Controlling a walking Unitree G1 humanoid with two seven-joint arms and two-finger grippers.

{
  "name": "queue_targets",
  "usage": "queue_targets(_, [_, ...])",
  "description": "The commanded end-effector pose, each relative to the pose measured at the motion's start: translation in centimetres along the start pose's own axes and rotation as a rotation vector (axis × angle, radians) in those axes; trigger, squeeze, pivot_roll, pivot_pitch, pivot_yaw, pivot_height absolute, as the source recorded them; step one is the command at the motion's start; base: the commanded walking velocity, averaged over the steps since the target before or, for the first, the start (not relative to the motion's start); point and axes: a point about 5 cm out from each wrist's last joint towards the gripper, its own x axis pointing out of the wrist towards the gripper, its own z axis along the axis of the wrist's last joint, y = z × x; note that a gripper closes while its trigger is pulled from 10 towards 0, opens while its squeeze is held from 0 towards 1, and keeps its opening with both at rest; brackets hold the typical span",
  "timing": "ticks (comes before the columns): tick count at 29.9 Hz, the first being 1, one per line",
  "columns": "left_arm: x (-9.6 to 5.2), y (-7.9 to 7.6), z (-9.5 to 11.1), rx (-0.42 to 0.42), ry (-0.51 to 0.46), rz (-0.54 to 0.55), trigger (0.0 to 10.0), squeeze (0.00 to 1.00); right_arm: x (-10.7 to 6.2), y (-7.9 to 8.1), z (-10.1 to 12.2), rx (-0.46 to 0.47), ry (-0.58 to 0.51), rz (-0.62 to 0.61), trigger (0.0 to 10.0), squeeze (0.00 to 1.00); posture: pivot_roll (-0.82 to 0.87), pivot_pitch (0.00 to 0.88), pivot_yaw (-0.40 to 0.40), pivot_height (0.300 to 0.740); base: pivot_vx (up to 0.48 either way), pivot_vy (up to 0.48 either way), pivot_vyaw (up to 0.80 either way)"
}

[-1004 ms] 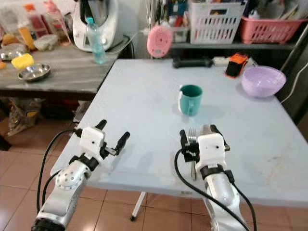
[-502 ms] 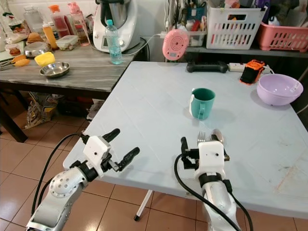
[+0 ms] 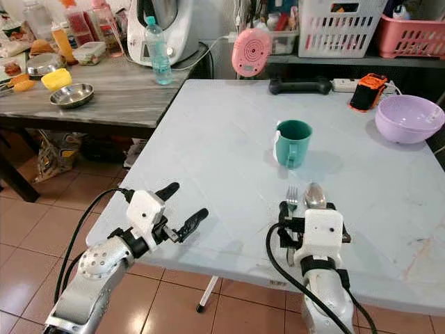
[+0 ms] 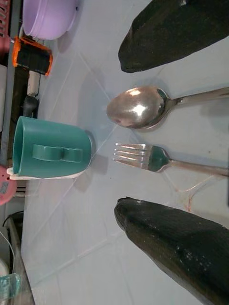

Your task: Setting the table

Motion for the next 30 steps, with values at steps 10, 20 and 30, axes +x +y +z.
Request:
queue_targets(10, [-0.8,-0.4,-0.6,-0.046,0.036,-0.072,10.0,0.00,0.1,0.5,-0.1,0.045,0.061,0.040,10.0,0.00,-0.18,0.051,0.065,0.740,0.000,0.000,0.00])
queue_targets(20, [0.3,1.2,0.1,-0.075,0.017,0.127,10.0,0.00,0.2,-0.3,0.3,0.050,0.047,0.017,10.0,0.00,-0.19,0.049,0.068,0.740,0.000,0.000,-0.62])
queue_targets(30, [0.9,1.6,0.3,-0.056,0.012,0.191,10.0,0.00,-0.1,0.2,0.7,0.044,0.042,0.050,10.0,0.00,-0.21,0.062,0.071,0.740,0.000,0.000,-0.79])
